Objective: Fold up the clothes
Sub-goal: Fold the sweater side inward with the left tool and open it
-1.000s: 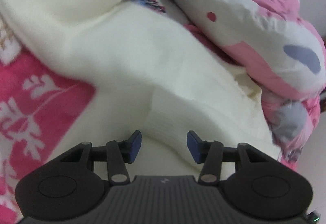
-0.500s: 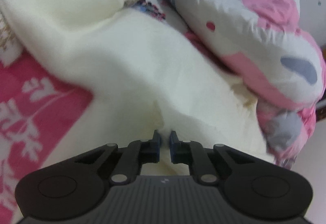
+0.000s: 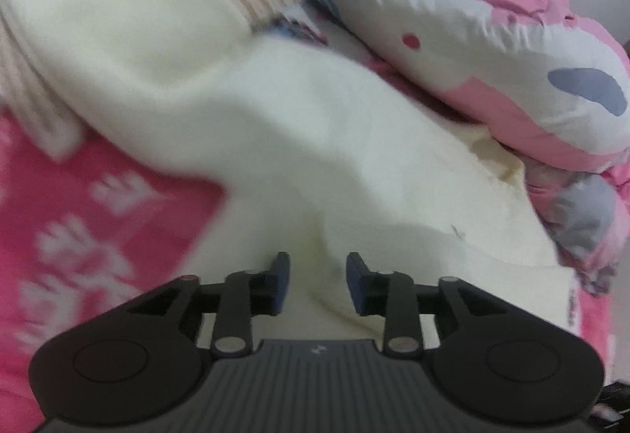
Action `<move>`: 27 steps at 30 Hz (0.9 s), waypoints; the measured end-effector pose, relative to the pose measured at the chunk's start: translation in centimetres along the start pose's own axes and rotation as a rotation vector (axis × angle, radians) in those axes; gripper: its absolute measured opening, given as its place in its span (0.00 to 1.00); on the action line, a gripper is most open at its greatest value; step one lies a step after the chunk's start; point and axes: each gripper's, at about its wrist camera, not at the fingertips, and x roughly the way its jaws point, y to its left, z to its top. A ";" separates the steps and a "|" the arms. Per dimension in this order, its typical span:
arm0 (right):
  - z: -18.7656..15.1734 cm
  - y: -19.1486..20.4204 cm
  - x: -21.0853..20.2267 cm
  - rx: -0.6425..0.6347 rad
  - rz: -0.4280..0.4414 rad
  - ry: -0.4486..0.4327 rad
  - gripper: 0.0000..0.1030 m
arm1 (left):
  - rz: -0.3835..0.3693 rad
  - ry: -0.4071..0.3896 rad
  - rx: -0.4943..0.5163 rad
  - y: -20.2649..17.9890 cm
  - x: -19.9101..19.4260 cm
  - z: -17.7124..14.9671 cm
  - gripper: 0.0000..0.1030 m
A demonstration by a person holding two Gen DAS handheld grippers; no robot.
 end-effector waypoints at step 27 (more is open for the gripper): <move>-0.1 5.5 5.8 -0.474 0.076 -0.096 0.13 | -0.058 0.038 0.388 -6.0 4.4 -3.2 0.33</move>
